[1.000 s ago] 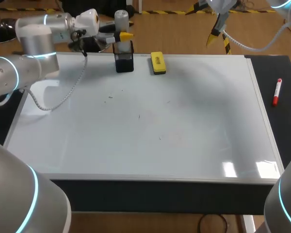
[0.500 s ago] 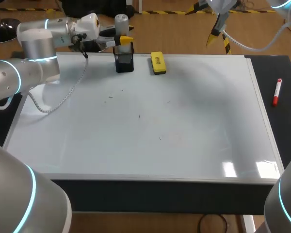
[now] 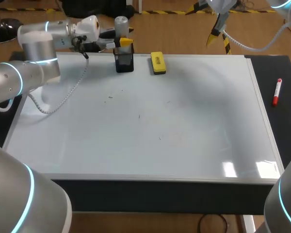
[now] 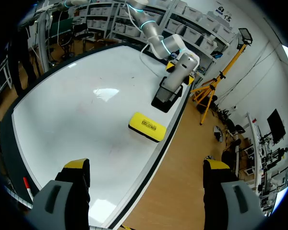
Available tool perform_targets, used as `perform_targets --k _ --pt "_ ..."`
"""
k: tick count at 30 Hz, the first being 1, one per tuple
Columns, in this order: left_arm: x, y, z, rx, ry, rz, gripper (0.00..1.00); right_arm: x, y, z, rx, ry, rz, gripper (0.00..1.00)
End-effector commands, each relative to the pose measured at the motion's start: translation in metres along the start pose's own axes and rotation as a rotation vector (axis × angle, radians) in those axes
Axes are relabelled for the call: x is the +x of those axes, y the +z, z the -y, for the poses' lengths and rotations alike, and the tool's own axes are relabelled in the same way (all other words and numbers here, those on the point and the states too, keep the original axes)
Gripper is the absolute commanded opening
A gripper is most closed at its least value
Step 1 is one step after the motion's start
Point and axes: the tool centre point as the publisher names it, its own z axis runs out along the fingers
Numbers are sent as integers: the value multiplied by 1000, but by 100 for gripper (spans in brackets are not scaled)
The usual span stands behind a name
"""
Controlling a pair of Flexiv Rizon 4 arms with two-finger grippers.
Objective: Pick up the inspection probe, press it on each red-marked spot on the whiteboard one by one, put down the probe, pick up the eraser, and wipe off all the red marks.
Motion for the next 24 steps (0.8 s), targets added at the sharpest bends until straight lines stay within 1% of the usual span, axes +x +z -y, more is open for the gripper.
perform_targets --k 1,9,10,11,12,13,20,24 --pt "-1 1 -2 2 -2 -1 0 -1 -1 0 4 -1 -5 100" --pt "0 1 -2 0 -9 6 0 -1 -1 0 4 -1 -5 100" --pt "0 2 -2 -1 -8 11 5 -1 -1 0 4 -1 -5 100" --pt "0 2 -3 -2 -9 13 38 -1 -1 0 4 -1 -5 100" --pt "0 2 -3 -3 -9 14 91 -1 -1 0 4 -1 -5 100" --pt "0 2 -3 -4 -9 15 100 -1 -1 0 4 -1 -5 100" --pt "0 3 -2 -9 -6 17 100 -1 -1 0 4 -1 -5 100" --pt "4 2 0 -8 -5 18 100 -1 -1 0 4 -1 -5 100"
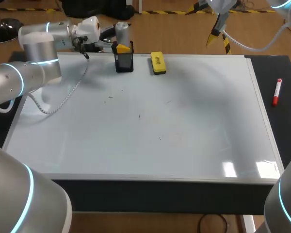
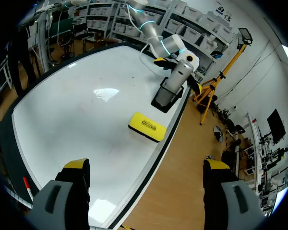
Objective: Pick up the inspection probe, press it on each red-marked spot on the whiteboard one by one, put down the probe, pick up the eraser, and wipe off all the red marks.
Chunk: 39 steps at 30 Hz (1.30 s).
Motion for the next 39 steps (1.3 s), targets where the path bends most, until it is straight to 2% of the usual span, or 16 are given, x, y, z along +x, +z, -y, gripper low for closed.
perform_targets --k 1,8,18,31,39 --pt "5 1 3 -6 1 10 100 -1 -1 0 4 -1 -5 100" --pt "12 -3 13 -33 -2 13 100 -1 -1 0 4 -1 -5 100" --pt "19 -29 27 -77 26 56 100 -1 -1 0 4 -1 -5 100" --pt "37 -69 32 -152 55 189 100 -1 -1 0 4 -1 -5 100" --pt "58 -94 33 -174 66 254 100 -1 -1 0 4 -1 -5 100"
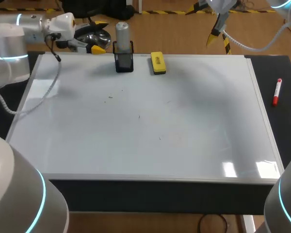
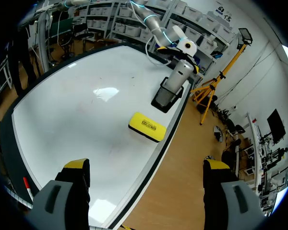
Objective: Pick up the inspection probe, press it on each red-marked spot on the whiteboard one by one, put down the probe, pick up the eraser, and wipe off all the red marks.
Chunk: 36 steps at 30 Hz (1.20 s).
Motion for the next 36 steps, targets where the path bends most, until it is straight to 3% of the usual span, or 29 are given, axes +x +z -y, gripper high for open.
perform_targets --k 1,12,17,33,35,36 --pt "26 -13 5 -46 -1 255 100 -1 -1 0 4 -1 -5 100" --pt "53 -30 1 -97 -10 369 100 -1 -1 0 4 -1 -5 100" --pt "63 -32 -3 -131 -22 375 100 -1 -1 0 4 -1 -5 100" --pt "87 -45 -15 -234 -88 482 100 -1 -1 0 4 -1 -5 100" --pt "88 -45 -16 -242 -102 542 100 -1 -1 0 4 -1 -5 100" --pt "88 -45 -16 -227 -105 513 100 -1 -1 0 4 -1 -5 100"
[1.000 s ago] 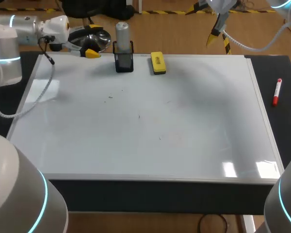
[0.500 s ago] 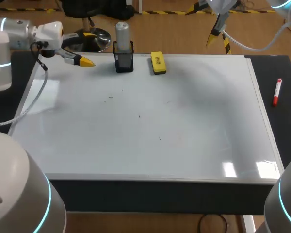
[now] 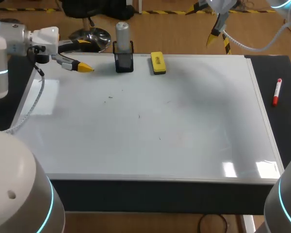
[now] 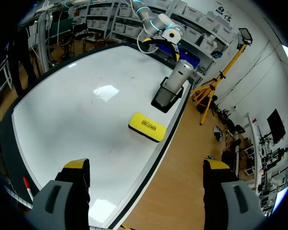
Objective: Pick up the inspection probe, press it on each red-marked spot on the whiteboard one by one, put down the probe, pick up the eraser, and wipe off all the red marks.
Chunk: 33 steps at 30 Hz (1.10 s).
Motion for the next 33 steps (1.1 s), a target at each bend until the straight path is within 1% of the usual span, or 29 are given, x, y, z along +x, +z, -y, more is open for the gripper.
perform_targets --k 1,4,5,9,33 --pt "8 0 2 7 -19 378 100 -1 -1 0 4 -1 -5 100" --pt "9 0 2 9 -22 375 100 -1 -1 0 4 -1 -5 100" --pt "9 1 2 11 -17 346 100 -1 -1 0 4 -1 -5 100" --pt "9 3 3 -4 -12 326 100 -1 -1 0 4 -1 -5 100" --pt "9 3 3 -4 -12 326 100 -1 -1 0 4 -1 -5 100"
